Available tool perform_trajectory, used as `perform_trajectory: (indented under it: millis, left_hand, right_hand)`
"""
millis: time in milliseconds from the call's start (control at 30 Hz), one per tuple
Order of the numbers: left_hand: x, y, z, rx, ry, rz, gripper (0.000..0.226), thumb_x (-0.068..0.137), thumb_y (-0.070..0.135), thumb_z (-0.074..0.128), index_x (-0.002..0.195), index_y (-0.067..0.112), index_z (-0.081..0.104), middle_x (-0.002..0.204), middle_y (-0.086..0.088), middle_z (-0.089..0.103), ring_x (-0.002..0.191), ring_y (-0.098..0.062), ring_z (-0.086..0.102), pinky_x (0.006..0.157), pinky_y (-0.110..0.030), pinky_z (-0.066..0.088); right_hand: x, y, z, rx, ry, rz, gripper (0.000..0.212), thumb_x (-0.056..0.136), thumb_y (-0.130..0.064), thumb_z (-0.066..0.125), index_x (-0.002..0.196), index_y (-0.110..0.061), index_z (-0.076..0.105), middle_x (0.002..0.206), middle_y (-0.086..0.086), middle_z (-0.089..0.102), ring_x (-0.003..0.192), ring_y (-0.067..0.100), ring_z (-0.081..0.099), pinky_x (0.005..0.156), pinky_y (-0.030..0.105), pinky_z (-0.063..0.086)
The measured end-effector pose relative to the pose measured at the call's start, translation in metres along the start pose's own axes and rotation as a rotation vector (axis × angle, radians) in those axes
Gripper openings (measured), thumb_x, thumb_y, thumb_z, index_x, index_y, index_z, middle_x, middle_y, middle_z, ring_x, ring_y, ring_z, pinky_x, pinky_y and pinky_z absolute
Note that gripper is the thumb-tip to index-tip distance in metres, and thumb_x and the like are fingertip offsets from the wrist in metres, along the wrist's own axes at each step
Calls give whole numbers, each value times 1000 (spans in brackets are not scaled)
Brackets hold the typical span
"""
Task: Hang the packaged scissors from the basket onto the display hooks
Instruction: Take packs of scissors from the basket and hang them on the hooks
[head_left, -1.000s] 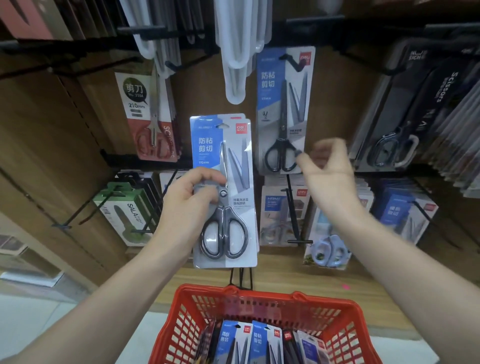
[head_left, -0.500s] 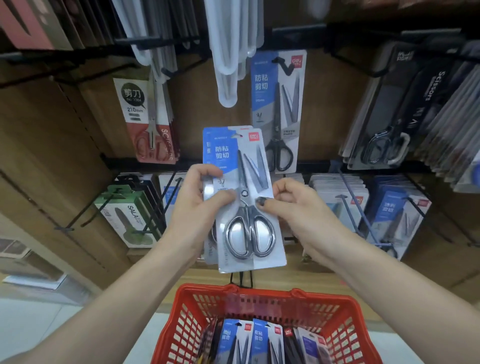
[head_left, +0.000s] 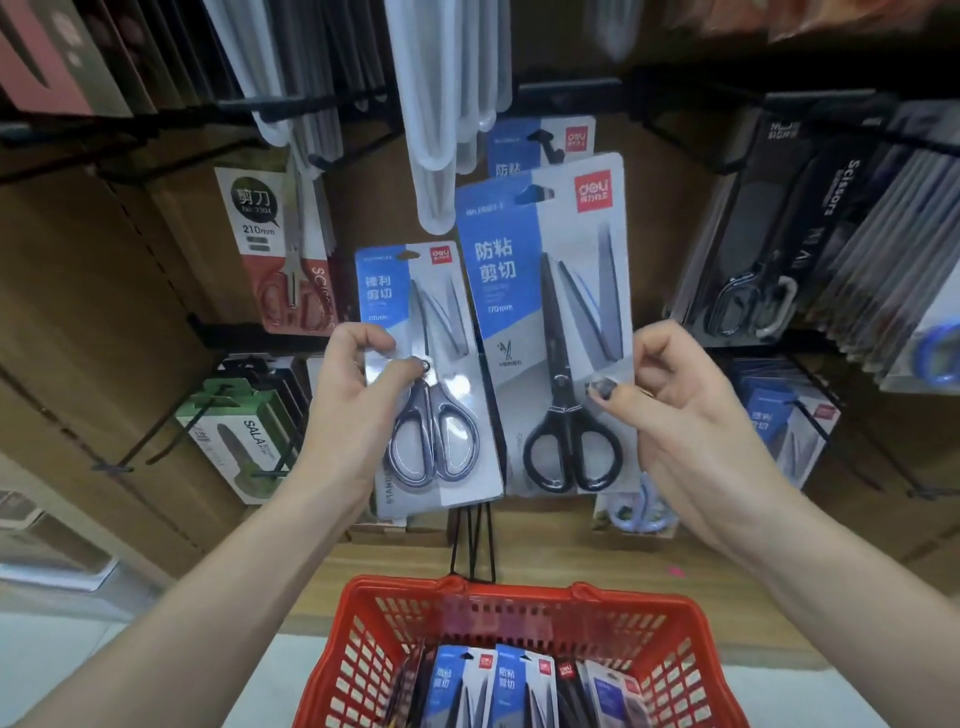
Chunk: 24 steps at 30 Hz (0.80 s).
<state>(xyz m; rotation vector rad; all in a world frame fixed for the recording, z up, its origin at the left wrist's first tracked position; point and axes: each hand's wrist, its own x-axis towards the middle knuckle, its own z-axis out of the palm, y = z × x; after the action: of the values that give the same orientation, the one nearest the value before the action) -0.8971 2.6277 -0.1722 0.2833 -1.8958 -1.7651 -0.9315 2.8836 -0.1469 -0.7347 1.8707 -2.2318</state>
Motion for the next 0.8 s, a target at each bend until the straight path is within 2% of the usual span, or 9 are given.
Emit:
perform_trajectory:
  millis: [100, 200, 300, 367, 433, 500, 600, 667, 800]
  left_hand:
    - [0, -2, 1, -11, -23, 13, 26, 70, 40, 75, 87, 39, 56, 85, 7, 60, 82, -22, 61, 83, -56, 54]
    - [1, -8, -1, 2, -37, 46, 25, 70, 40, 75, 86, 41, 56, 78, 21, 61, 77, -10, 64, 79, -38, 52]
    - [1, -8, -1, 24, -46, 74, 24, 74, 35, 74, 85, 44, 55, 77, 27, 63, 69, 4, 62, 66, -15, 49]
    - [2, -7, 0, 51, -40, 80, 24, 72, 39, 74, 86, 45, 55, 80, 25, 63, 74, 1, 63, 71, -22, 53]
    - [2, -6, 2, 55, -45, 66, 26, 71, 39, 75, 87, 43, 55, 91, 14, 67, 88, -19, 69, 87, -50, 60]
    - [0, -5, 2, 28, -58, 65, 27, 71, 37, 76, 88, 42, 55, 99, 6, 70, 94, -32, 71, 92, -64, 56]
    - [-2, -5, 1, 36, -71, 76, 27, 73, 34, 76, 88, 41, 56, 96, 12, 68, 90, -23, 72, 86, -56, 59]
    - [-2, -5, 0, 65, -77, 96, 26, 75, 30, 76, 88, 41, 56, 89, 21, 65, 84, -10, 69, 80, -43, 59]
    - [-3, -4, -2, 51, -80, 68, 27, 80, 20, 74, 89, 38, 55, 91, 16, 66, 91, -21, 71, 84, -53, 60]
  right_hand:
    - [-2, 2, -1, 18, -20, -21, 13, 86, -23, 73, 89, -20, 60, 101, 35, 61, 97, 30, 62, 97, 40, 53]
    - [-3, 3, 2, 50, -13, -34, 16, 90, -13, 70, 87, -27, 65, 95, 10, 71, 97, 22, 68, 92, 30, 56]
    - [1, 0, 6, 103, 48, -29, 14, 91, -10, 66, 92, -24, 64, 103, 16, 72, 104, 27, 69, 98, 38, 56]
    - [4, 0, 11, 101, 90, -22, 12, 95, -5, 66, 97, -15, 59, 106, 27, 69, 106, 35, 68, 104, 45, 54]
    - [8, 4, 17, 99, 131, -3, 14, 100, 0, 62, 98, -12, 55, 102, 31, 66, 101, 32, 64, 104, 43, 52]
    - [15, 7, 23, 110, 149, 31, 16, 101, 1, 60, 97, -11, 51, 94, 24, 56, 97, 28, 53, 108, 49, 47]
    - [38, 11, 24, 115, 208, 79, 19, 101, 0, 62, 93, -13, 50, 97, 16, 53, 97, 27, 48, 113, 59, 42]
    - [57, 13, 22, 79, 277, 83, 20, 99, -2, 64, 91, -15, 52, 90, 15, 56, 93, 25, 54, 106, 48, 49]
    - [99, 22, 17, -85, 425, 58, 24, 97, -7, 69, 84, -19, 52, 59, -13, 50, 66, 11, 47, 71, 24, 43]
